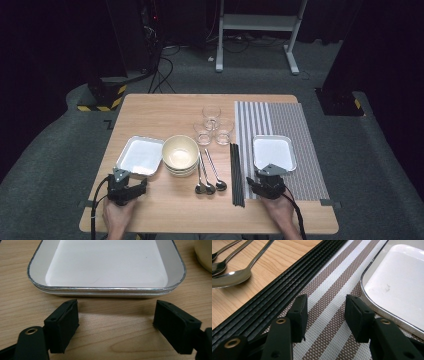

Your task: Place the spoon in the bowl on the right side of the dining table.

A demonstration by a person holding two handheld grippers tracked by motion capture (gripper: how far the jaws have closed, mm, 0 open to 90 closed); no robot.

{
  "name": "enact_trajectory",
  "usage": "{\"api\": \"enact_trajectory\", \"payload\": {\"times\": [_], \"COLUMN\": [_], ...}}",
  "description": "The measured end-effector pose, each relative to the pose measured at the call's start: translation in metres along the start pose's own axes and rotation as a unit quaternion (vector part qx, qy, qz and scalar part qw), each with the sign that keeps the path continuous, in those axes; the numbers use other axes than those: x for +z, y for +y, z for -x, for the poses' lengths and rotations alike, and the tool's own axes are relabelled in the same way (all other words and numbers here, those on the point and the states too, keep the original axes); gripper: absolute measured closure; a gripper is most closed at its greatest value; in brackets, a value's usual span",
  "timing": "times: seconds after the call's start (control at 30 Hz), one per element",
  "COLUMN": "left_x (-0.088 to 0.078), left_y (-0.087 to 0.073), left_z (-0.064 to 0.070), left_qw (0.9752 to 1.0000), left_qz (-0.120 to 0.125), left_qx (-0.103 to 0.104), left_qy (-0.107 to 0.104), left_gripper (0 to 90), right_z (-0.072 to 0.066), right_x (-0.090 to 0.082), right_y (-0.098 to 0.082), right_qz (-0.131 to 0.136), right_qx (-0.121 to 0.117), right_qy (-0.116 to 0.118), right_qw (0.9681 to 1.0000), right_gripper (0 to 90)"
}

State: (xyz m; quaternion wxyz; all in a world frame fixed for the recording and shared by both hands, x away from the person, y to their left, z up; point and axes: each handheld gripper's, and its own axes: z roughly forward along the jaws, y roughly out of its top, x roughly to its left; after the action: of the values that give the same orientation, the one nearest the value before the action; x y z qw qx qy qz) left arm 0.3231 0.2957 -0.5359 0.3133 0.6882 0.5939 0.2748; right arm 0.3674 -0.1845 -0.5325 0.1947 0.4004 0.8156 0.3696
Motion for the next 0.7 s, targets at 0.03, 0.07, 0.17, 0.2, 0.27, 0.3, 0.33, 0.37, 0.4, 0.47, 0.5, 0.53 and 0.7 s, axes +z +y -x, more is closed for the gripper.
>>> {"api": "enact_trajectory", "payload": {"times": [0.03, 0.07, 0.17, 0.2, 0.27, 0.3, 0.33, 0.37, 0.4, 0.47, 0.5, 0.53, 0.7], "left_x": [0.0, 0.0, 0.001, 0.001, 0.001, 0.0, 0.0, -0.001, -0.002, -0.004, -0.006, -0.008, -0.02], "left_y": [0.0, 0.0, 0.001, 0.001, 0.001, 0.0, 0.0, 0.0, -0.001, -0.002, -0.003, -0.004, -0.004], "left_z": [0.0, 0.0, 0.0, 0.0, 0.0, -0.001, -0.001, -0.003, -0.004, -0.005, -0.005, -0.005, -0.004], "left_qw": [1.0, 1.0, 1.0, 1.0, 1.0, 1.0, 0.9999, 0.9998, 0.9997, 0.9996, 0.9995, 0.9995, 0.9992], "left_qz": [0.0, 0.0, -0.004, -0.003, -0.002, 0.0, 0.001, 0.003, 0.005, 0.006, 0.007, 0.011, 0.029], "left_qx": [0.0, 0.0, 0.007, 0.006, 0.004, 0.001, -0.002, -0.007, -0.01, -0.013, -0.015, -0.017, -0.011], "left_qy": [-0.002, -0.003, -0.006, -0.005, -0.005, -0.008, -0.011, -0.017, -0.022, -0.024, -0.025, -0.024, -0.024], "left_gripper": [19.7, 19.0, 16.8, 16.7, 17.3, 17.5, 17.6, 17.9, 18.8, 20.8, 21.0, 21.0, 22.6], "right_z": [0.0, 0.0, 0.0, -0.001, 0.0, 0.0, 0.0, -0.001, 0.0, 0.0, 0.0, 0.0, 0.0], "right_x": [0.0, 0.0, 0.0, 0.0, 0.0, 0.0, 0.0, 0.0, 0.0, 0.0, 0.0, 0.0, 0.0], "right_y": [0.0, 0.0, 0.0, 0.0, 0.0, 0.0, 0.0, 0.0, 0.0, 0.0, 0.0, 0.0, 0.0], "right_qz": [0.0, 0.0, 0.0, 0.0, 0.0, 0.0, 0.0, -0.001, 0.0, 0.0, 0.0, 0.0, 0.0], "right_qx": [0.0, 0.0, 0.0, 0.0, 0.0, -0.001, 0.0, 0.0, 0.0, 0.0, 0.0, -0.001, 0.0], "right_qy": [0.0, 0.0, -0.001, 0.0, 0.0, 0.0, -0.001, -0.001, -0.001, -0.001, 0.0, 0.0, 0.0], "right_qw": [1.0, 1.0, 1.0, 1.0, 1.0, 1.0, 1.0, 1.0, 1.0, 1.0, 1.0, 1.0, 1.0], "right_gripper": [53.3, 52.8, 52.8, 52.8, 52.8, 52.8, 52.8, 52.8, 52.8, 52.8, 52.8, 52.8, 52.7]}}
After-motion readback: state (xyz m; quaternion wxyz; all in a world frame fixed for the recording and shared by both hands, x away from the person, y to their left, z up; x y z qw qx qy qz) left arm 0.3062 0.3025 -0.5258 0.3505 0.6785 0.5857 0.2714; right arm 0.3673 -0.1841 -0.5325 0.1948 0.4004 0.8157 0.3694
